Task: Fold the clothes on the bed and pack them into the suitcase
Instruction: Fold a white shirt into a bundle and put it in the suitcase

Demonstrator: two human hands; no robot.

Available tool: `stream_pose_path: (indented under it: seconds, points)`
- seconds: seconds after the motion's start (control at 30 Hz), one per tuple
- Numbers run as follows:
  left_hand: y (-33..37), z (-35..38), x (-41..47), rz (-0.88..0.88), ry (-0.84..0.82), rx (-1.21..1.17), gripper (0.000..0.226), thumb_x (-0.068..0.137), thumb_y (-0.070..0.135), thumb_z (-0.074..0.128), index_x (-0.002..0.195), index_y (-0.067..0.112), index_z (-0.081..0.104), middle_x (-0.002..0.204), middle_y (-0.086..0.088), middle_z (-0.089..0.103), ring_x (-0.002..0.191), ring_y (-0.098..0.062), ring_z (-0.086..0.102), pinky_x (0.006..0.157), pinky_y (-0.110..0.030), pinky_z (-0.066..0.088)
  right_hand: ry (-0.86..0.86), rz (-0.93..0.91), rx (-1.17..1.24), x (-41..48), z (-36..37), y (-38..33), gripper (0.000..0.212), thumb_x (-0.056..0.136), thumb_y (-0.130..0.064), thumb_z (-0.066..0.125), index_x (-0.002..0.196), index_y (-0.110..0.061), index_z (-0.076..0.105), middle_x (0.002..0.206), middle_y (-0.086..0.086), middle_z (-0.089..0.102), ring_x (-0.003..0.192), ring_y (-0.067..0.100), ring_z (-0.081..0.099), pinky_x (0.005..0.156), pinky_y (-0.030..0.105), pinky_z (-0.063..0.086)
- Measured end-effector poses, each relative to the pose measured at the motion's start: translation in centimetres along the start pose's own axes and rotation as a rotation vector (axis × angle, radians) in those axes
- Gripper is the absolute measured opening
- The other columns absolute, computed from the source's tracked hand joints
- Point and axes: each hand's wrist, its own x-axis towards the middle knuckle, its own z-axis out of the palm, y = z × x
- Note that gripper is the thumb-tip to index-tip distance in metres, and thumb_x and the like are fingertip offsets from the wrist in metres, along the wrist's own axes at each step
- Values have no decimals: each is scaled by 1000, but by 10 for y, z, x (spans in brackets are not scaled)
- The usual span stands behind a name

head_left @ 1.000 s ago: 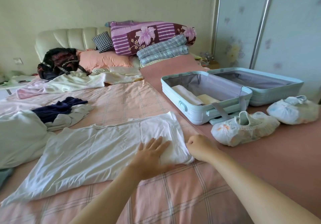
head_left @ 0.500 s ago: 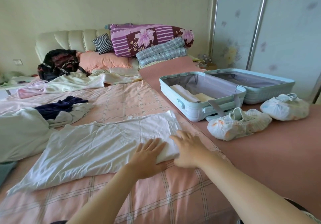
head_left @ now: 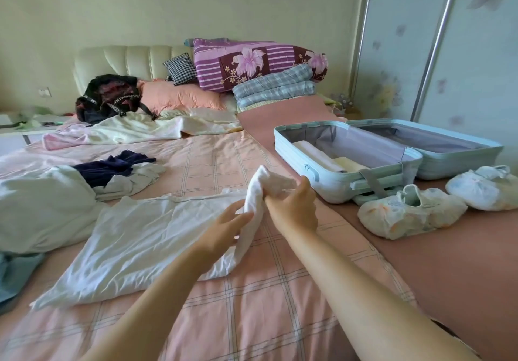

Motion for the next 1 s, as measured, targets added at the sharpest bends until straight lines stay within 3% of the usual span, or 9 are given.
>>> stream_pose_path:
  seconds: [0.13, 0.27, 0.4, 0.5, 0.6, 0.67, 0.83, 0.93, 1.0]
  points:
    - [1, -29, -5, -150, -101, -362, 42, 104, 47, 37, 123, 23, 66, 121, -9, 70, 106, -37, 67, 96, -49, 51, -535, 144, 314, -7, 32, -29, 67, 90, -63, 59, 145, -28, 45, 137, 2, 58, 120, 27, 55, 99, 39, 43]
    - [-4, -51, -8, -218, 75, -244, 35, 104, 30, 40, 117, 10, 66, 95, -10, 73, 82, -29, 72, 73, -39, 56, -685, -50, -2, -31, 67, -34, 67, 78, -58, 60, 138, -30, 50, 127, -1, 64, 115, 24, 60, 97, 38, 47]
    - [-18, -77, -3, -207, 271, 166, 29, 96, 6, 41, 105, 9, 68, 89, -5, 75, 69, -22, 69, 62, -31, 55, -607, -232, -425, -41, 88, -25, 53, 86, -38, 58, 137, -27, 48, 129, 0, 60, 114, 26, 60, 95, 41, 50]
    - [-28, -85, 9, -6, 376, 616, 31, 94, 5, 42, 102, 24, 65, 98, 6, 71, 94, -18, 66, 86, -33, 53, -559, -393, -512, -46, 88, -17, 47, 96, -17, 49, 142, -28, 46, 139, 2, 56, 124, 28, 55, 103, 44, 45]
    - [-29, -78, 22, 191, 350, 763, 32, 98, 21, 51, 127, 30, 61, 131, 3, 59, 123, -19, 52, 106, -36, 38, -706, -610, -476, -41, 75, -10, 51, 99, -6, 44, 145, -29, 49, 143, 3, 56, 130, 27, 53, 107, 37, 42]
    - [-29, -71, 31, 131, 288, 903, 41, 100, 36, 47, 140, 31, 52, 143, 3, 52, 134, -21, 41, 114, -40, 27, -784, -685, -373, -36, 68, -2, 52, 95, -5, 49, 140, -31, 55, 139, 1, 59, 127, 20, 56, 104, 30, 44]
    - [-31, -68, 36, -90, 250, 1123, 30, 95, 45, 47, 105, 28, 69, 104, 4, 70, 105, -20, 59, 101, -37, 29, -587, -561, -622, -32, 59, 21, 89, 79, -34, 62, 155, -23, 17, 166, 7, 0, 153, 25, 5, 121, 46, 21]
    - [-30, -71, 29, -71, 311, 1053, 24, 95, 33, 47, 81, 18, 60, 87, 1, 65, 85, -22, 60, 80, -33, 38, -592, -487, -556, -32, 51, 24, 95, 77, -44, 63, 154, -20, 13, 162, 7, 9, 150, 27, 16, 119, 44, 23]
    - [-19, -77, 23, -54, 407, 958, 23, 99, 27, 40, 87, 15, 55, 94, -5, 62, 83, -25, 57, 69, -31, 40, -606, -555, -559, -35, 49, 20, 90, 81, -42, 60, 156, -22, 14, 163, 4, 8, 152, 24, 14, 121, 42, 20]
